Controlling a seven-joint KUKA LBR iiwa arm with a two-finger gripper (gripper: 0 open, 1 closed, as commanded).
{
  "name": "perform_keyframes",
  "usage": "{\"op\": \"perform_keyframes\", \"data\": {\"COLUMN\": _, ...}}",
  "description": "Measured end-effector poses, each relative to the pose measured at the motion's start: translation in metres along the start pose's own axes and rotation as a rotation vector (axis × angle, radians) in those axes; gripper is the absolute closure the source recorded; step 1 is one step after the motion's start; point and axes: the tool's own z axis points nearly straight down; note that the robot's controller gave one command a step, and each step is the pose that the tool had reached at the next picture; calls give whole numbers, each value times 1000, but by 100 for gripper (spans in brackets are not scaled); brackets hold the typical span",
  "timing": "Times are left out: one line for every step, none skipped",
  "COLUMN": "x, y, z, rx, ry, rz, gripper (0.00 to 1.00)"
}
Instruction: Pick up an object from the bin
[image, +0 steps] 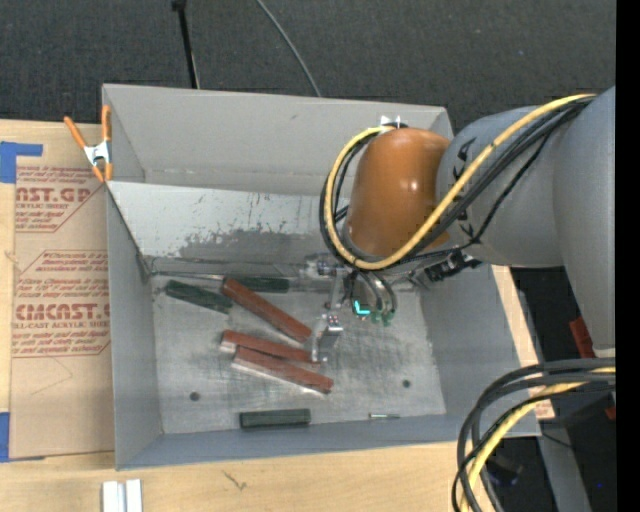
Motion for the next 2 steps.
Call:
{"op": "perform_keyframes", "data": {"x": -2, "y": 0, "z": -4, "rx": -1, "ry": -7, "rz": 1, "gripper": 0}}
{"op": "perform_keyframes", "data": {"x": -4, "y": 3, "z": 69, "rx": -1, "ry": 0, "rz": 97, "gripper": 100}}
